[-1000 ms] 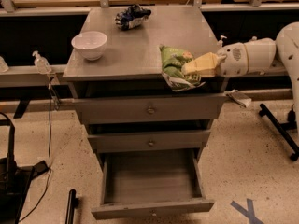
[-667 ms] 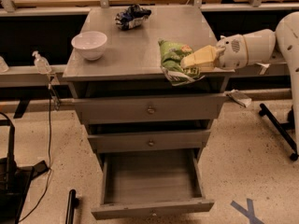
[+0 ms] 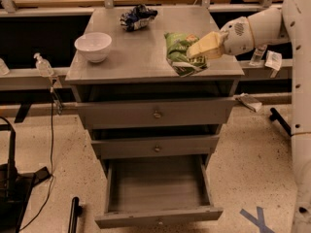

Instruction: Pick green jalapeno chip bag from bottom drawer and place on counter

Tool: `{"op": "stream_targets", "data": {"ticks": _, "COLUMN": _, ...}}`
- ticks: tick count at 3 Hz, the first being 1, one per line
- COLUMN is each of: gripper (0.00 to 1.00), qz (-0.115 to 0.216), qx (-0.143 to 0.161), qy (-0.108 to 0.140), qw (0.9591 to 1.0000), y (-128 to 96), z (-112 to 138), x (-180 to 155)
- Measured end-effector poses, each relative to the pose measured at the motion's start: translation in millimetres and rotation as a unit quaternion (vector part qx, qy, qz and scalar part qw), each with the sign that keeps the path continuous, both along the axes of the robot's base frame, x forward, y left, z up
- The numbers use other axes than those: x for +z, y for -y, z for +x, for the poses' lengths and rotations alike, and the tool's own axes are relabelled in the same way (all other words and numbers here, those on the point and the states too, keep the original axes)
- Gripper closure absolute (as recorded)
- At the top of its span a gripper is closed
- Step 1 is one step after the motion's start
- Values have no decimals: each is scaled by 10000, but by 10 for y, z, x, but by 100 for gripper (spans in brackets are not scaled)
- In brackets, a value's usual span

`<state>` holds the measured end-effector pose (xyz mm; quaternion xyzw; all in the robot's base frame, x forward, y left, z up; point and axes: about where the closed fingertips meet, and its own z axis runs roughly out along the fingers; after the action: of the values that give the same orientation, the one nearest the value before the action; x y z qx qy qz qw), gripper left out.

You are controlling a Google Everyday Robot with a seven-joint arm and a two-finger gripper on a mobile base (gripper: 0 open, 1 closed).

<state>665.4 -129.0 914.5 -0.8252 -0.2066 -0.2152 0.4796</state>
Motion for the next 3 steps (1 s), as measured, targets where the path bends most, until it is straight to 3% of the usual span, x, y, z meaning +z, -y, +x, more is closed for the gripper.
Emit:
{"op": "stream_targets", "data": {"ticks": 2, "gripper": 100, "qz": -329, "qx": -282, "qy": 52, "qw": 9990, "y": -148, "z": 686, "x": -216}}
{"op": "stream_targets", "data": {"ticks": 3, "gripper": 85, "qz": -512, "qx": -605, "qy": -177, "qw": 9967, "y": -105, "z": 948, "x": -503}}
